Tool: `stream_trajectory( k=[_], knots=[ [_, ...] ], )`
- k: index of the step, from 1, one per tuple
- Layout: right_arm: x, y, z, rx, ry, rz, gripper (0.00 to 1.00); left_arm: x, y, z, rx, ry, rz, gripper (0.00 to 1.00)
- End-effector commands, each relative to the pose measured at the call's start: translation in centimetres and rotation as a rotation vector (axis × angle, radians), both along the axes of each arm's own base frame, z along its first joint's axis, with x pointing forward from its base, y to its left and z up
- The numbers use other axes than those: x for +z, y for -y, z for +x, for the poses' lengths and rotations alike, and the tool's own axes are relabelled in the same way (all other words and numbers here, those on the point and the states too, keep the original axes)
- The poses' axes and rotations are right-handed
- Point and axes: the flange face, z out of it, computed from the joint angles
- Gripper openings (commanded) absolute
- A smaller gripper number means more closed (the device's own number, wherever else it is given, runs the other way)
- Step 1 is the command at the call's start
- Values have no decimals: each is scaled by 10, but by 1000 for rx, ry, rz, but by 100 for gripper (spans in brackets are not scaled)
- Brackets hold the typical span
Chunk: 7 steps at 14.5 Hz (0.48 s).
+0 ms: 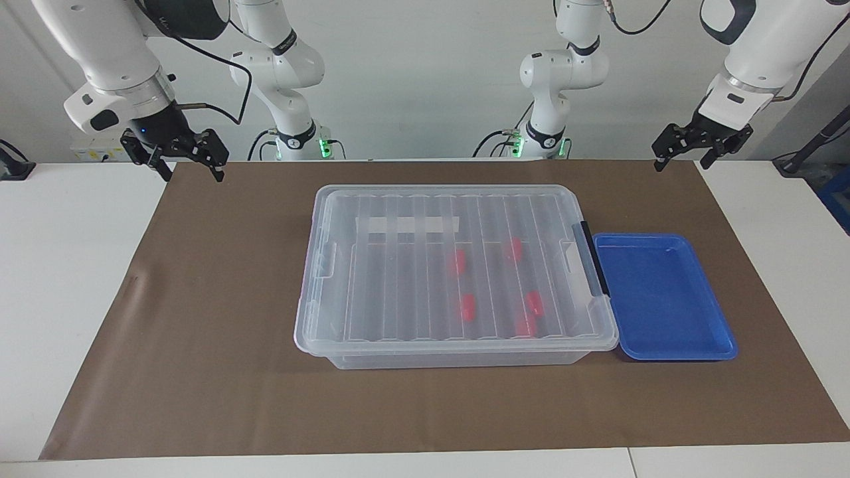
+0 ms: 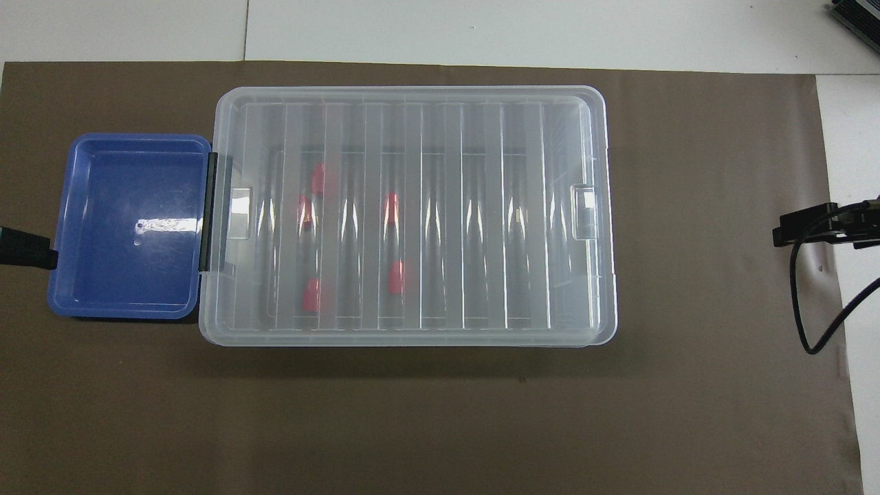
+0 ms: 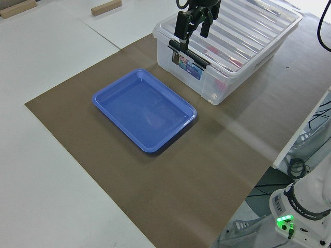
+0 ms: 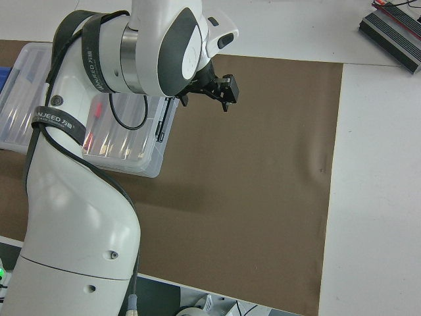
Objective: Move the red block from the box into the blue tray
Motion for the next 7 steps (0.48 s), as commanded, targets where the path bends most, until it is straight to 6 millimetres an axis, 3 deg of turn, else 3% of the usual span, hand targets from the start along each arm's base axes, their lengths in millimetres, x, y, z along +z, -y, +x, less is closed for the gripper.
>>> stream_trajectory(
  k=[1,5,7],
  knots=[
    [1,-2,4,-22,10,2,100,4,-1,-6,8,6,-18,100],
    [-11,-3,5,-57,51,6,100,4,-2,-7,10,3,-20,100],
    [-22,-17,19,-37,88,5,100,8,3,-5,26,18,-19,100]
  ],
)
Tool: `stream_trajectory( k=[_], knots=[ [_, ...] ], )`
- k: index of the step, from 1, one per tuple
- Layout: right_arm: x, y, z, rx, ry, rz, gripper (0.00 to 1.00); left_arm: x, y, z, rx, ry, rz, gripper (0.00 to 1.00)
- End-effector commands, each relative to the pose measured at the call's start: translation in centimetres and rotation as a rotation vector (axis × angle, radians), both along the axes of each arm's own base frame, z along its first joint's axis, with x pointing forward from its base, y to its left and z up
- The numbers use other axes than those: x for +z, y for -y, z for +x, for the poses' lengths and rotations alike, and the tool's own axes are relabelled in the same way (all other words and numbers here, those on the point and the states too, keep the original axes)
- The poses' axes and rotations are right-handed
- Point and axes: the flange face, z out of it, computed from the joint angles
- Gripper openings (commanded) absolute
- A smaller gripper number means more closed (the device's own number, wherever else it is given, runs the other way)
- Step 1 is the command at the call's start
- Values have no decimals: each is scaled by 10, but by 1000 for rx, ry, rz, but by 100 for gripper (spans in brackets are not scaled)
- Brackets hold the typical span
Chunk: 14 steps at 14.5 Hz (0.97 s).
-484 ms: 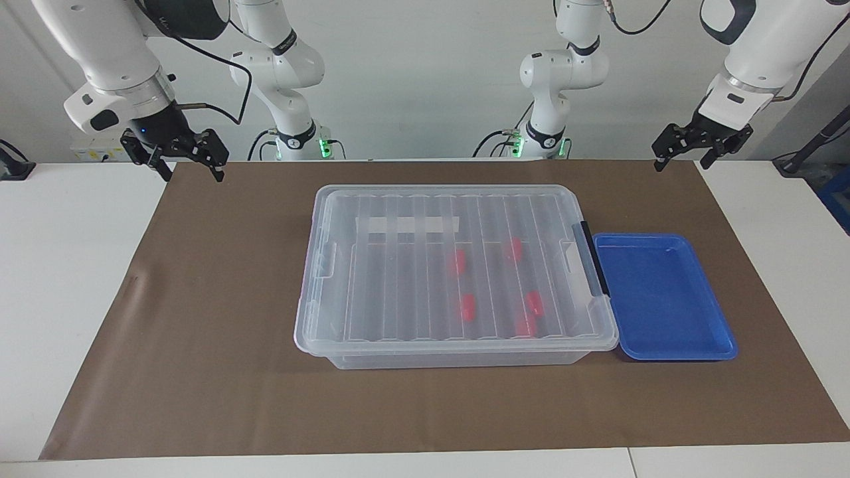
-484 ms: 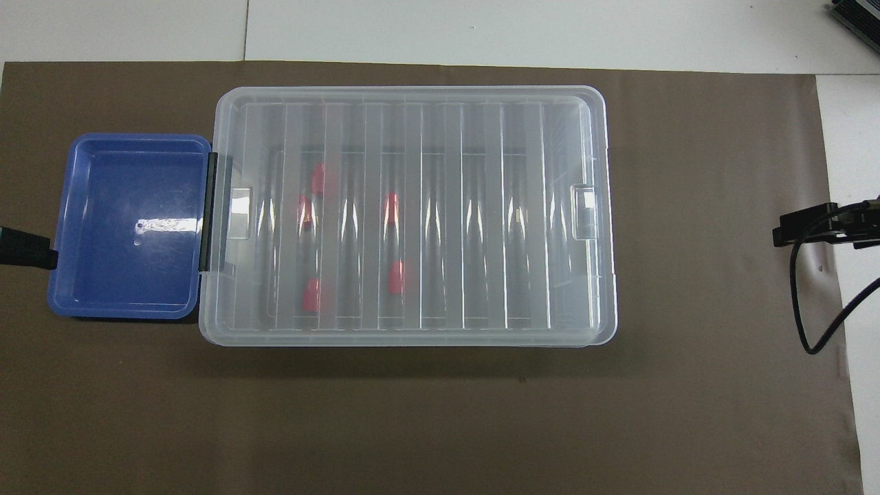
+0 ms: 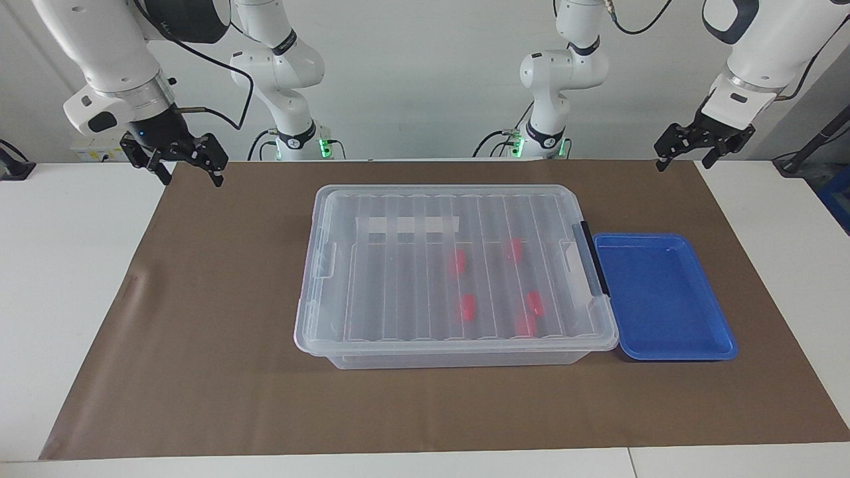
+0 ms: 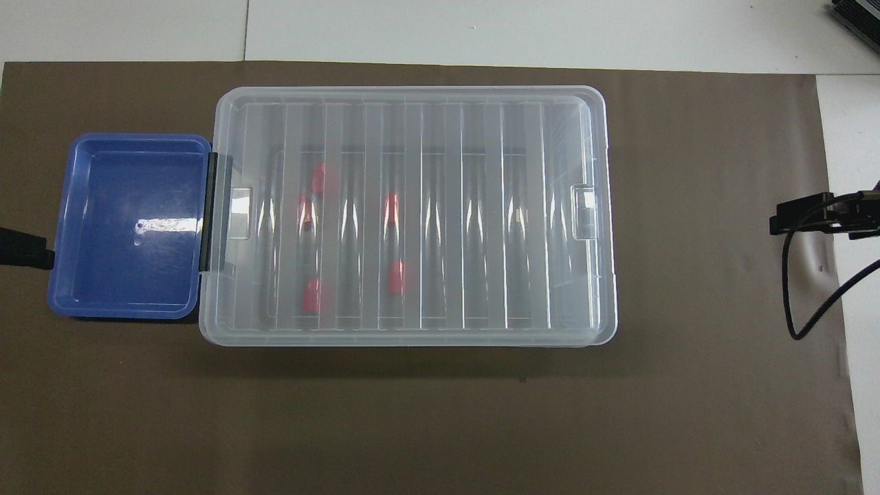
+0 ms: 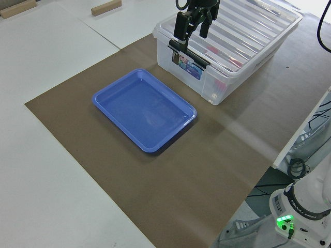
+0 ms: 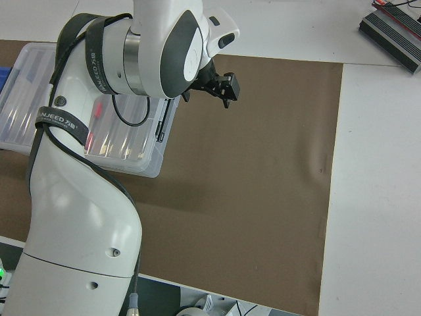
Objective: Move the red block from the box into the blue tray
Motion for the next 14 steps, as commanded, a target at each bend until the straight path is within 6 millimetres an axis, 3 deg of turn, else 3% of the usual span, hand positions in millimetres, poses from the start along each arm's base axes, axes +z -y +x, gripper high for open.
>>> stream_trajectory(
  k=[1,3,6,10,13,14],
  knots=[
    [-27,-27,21,15,44,4,100,7,6,-4,23,16,-16,100],
    [-69,-47,51,28,55,9,100,6,7,-5,68,17,-16,100],
    [-107,-93,73,65,86,9,100,5,12,-5,66,15,-15,100],
    [-134,-146,71,137,67,7,100,5,12,-3,79,26,-14,100],
    [-153,-151,62,151,57,10,100,3,17,-3,114,26,-12,100],
    [-157,-156,60,160,54,10,100,4,31,-3,104,29,-9,100]
  ],
)
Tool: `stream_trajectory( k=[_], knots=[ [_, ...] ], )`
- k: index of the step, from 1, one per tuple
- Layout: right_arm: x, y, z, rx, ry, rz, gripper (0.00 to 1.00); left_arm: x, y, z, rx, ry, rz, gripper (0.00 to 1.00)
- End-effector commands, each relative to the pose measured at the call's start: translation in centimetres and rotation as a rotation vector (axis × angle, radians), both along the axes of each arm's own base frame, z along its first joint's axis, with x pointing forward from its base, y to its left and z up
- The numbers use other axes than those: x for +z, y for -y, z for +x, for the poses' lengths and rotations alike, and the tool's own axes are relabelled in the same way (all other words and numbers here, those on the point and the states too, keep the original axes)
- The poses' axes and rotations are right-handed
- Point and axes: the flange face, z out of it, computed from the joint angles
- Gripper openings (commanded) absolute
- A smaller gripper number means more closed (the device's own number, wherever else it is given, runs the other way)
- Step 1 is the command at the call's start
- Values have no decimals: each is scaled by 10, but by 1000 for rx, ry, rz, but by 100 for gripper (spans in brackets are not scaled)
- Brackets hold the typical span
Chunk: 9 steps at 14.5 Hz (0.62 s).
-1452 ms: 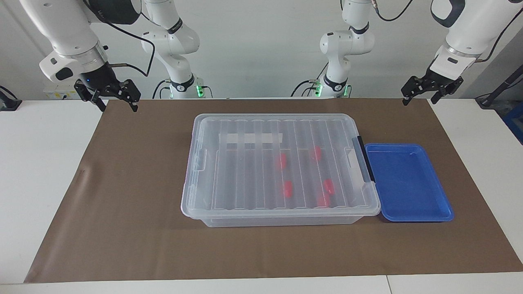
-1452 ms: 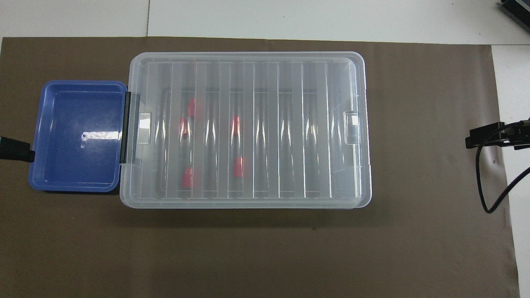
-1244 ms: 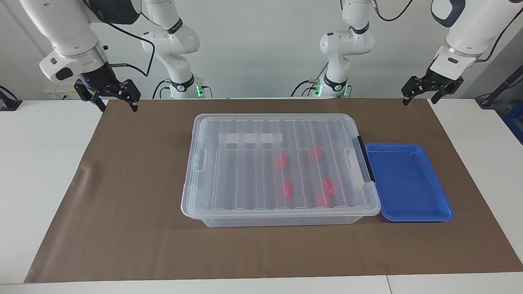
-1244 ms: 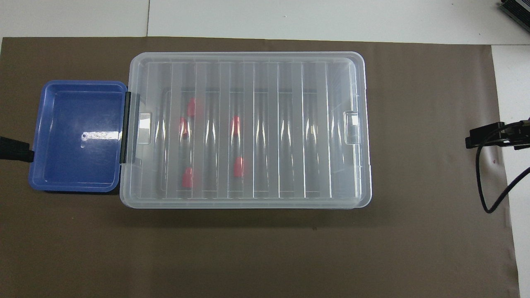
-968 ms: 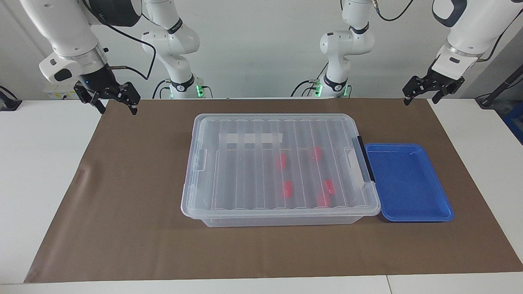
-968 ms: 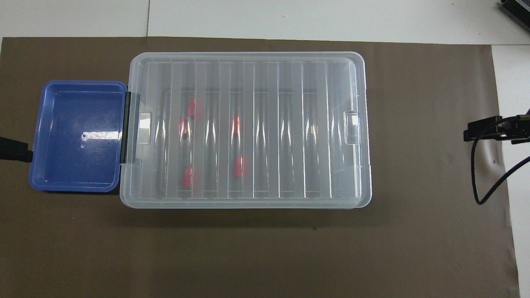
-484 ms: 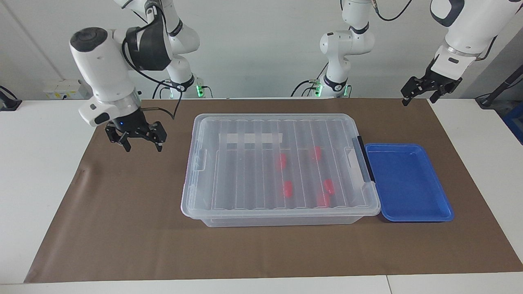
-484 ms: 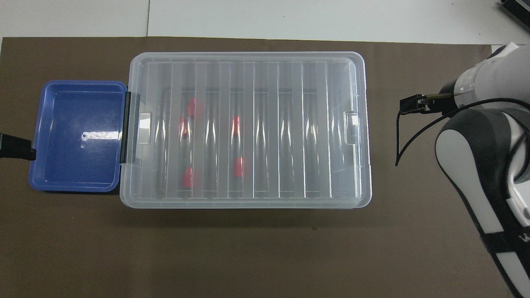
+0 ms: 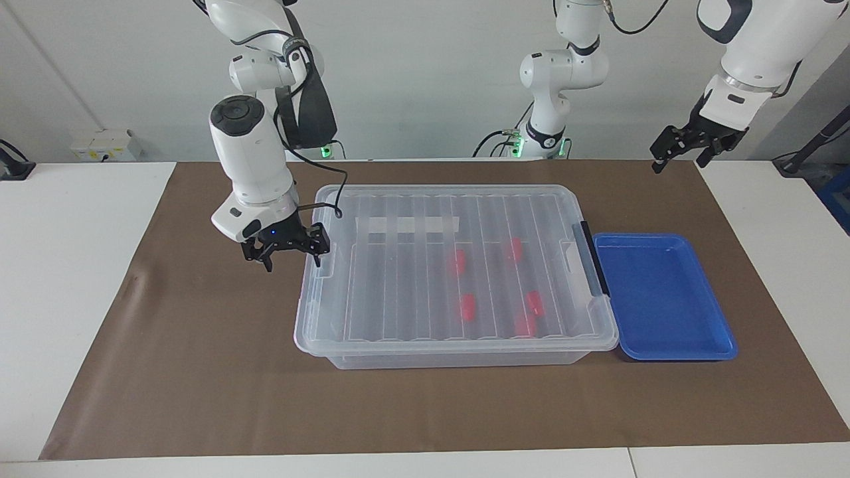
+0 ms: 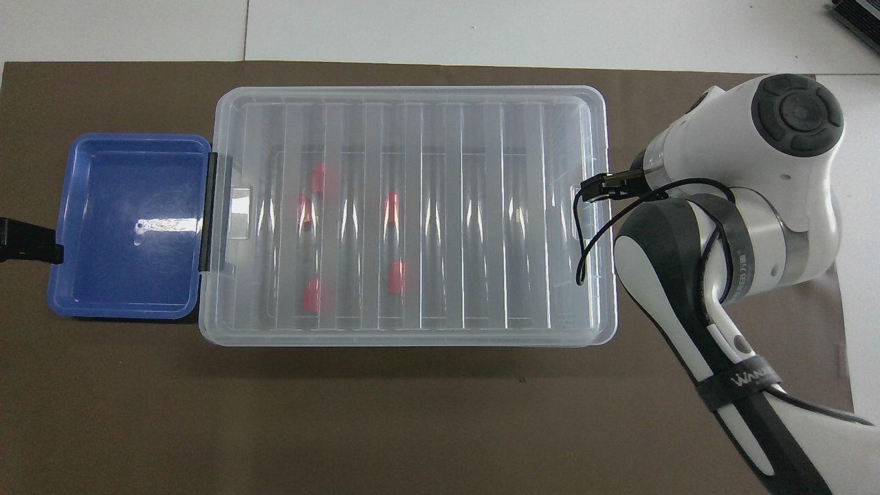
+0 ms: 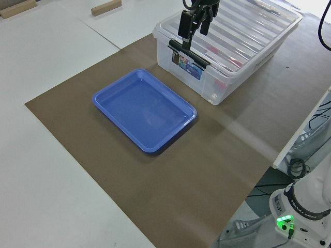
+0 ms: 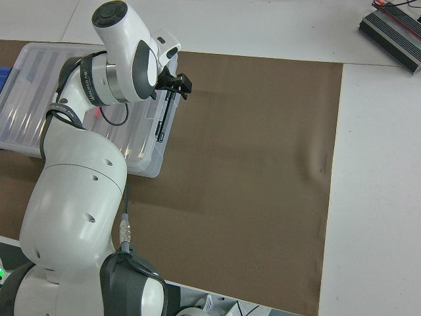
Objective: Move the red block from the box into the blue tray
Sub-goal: 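Push the clear lid along the box with the right gripper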
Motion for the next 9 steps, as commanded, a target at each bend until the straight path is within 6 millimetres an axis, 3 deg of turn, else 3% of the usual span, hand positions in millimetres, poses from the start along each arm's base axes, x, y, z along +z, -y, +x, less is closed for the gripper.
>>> stream_trajectory(
  k=[1,3,9],
  knots=[
    [-14,-1,-10,0,-5,24,100,3,22,-4,8,23,-11,100],
    [-15,0,-11,14,-10,20,100,4,23,-3,7,24,-11,100],
    [-15,39,0,-6,15,-10,100,4,22,-3,9,26,-11,100]
  ],
)
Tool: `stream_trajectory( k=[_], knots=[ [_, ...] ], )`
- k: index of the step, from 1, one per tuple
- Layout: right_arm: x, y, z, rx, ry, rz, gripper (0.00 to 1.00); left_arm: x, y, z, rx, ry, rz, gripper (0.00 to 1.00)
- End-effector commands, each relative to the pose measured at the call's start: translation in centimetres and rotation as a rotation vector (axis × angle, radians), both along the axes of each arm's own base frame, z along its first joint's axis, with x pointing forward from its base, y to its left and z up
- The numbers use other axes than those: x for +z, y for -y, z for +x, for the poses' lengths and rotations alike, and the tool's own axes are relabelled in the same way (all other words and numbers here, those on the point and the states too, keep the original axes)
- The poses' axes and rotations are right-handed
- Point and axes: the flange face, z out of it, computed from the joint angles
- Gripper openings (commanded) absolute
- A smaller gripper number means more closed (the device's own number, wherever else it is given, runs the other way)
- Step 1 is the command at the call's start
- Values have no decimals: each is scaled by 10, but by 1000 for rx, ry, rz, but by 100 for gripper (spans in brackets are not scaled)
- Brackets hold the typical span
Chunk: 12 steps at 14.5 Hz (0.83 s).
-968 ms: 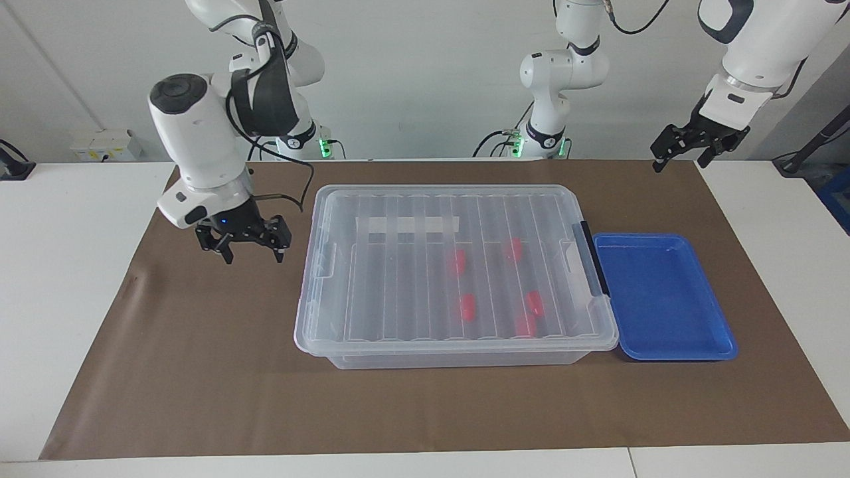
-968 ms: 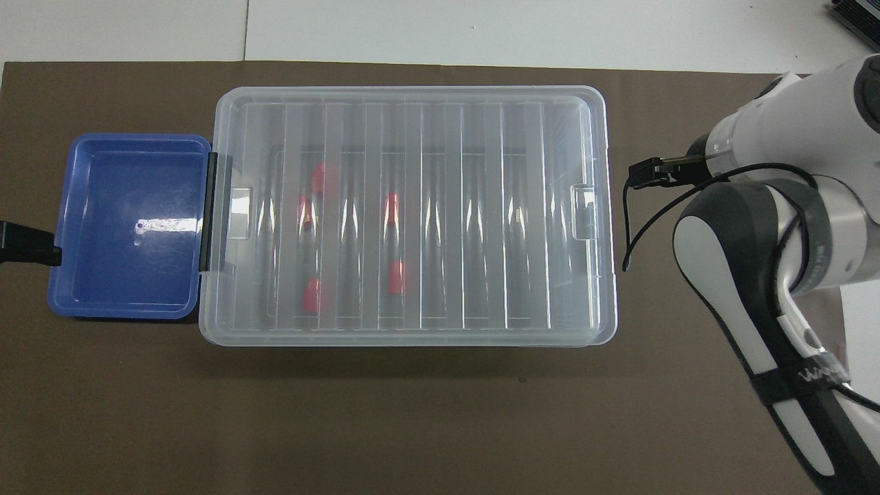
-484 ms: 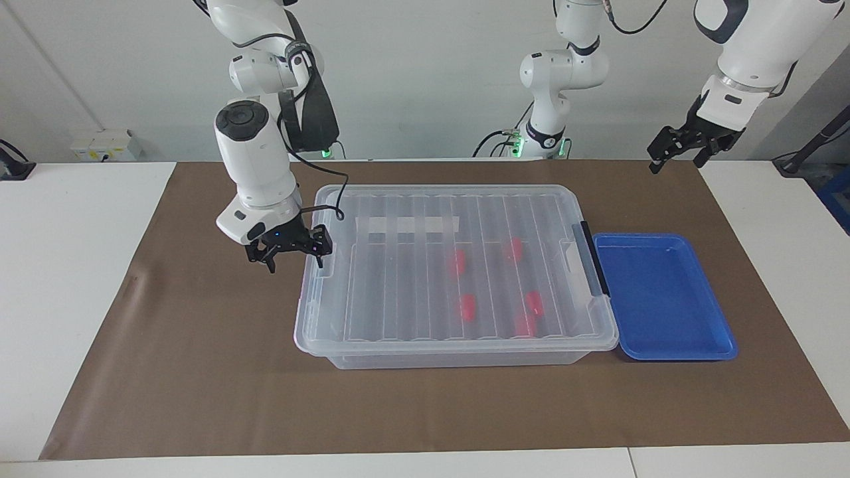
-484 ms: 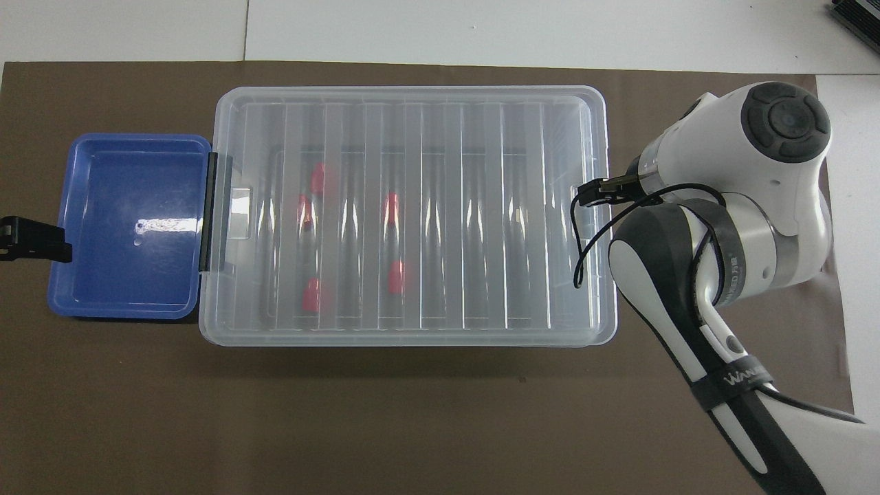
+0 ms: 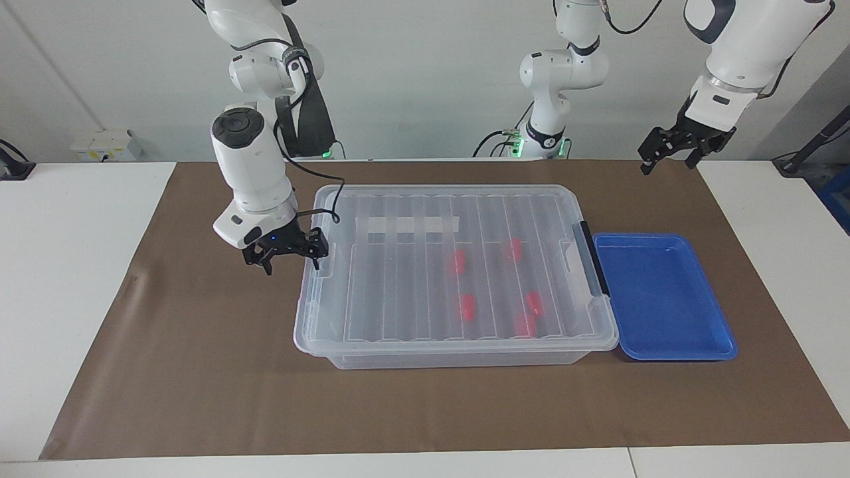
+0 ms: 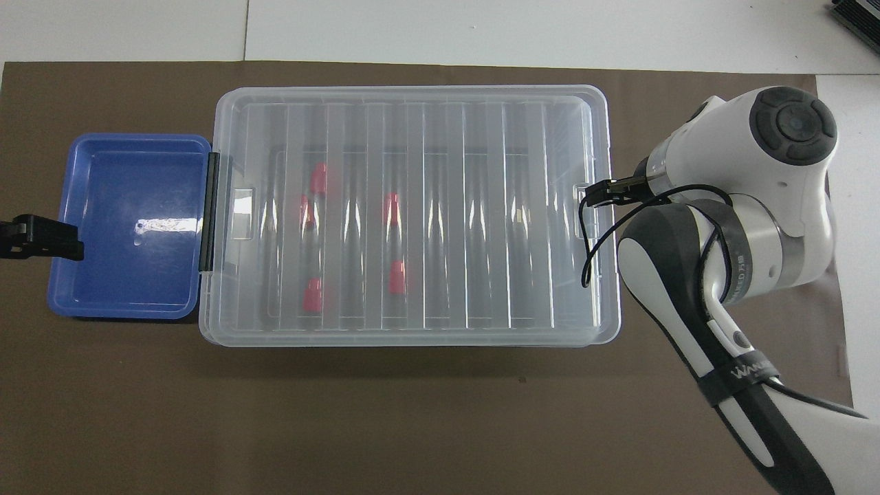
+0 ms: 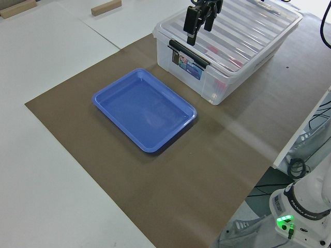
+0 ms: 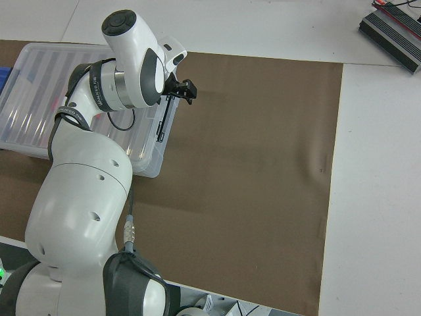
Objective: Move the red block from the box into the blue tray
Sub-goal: 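Push the clear lid along the box with the right gripper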
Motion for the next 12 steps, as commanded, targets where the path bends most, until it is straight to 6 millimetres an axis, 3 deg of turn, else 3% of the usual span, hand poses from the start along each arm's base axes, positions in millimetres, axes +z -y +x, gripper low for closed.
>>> stream_trajectory(
  k=[1,8,9,12],
  knots=[
    [-1,31,1,-5,21,-29,100,3,1,-4,13,20,-13,100],
    [1,100,6,-91,15,-62,100,4,4,-2,26,35,-14,100],
    [1,108,6,-101,13,-64,100,5,10,-1,51,46,-14,100],
    [2,127,5,-120,12,-85,100,6,54,1,115,82,-20,100]
  ],
)
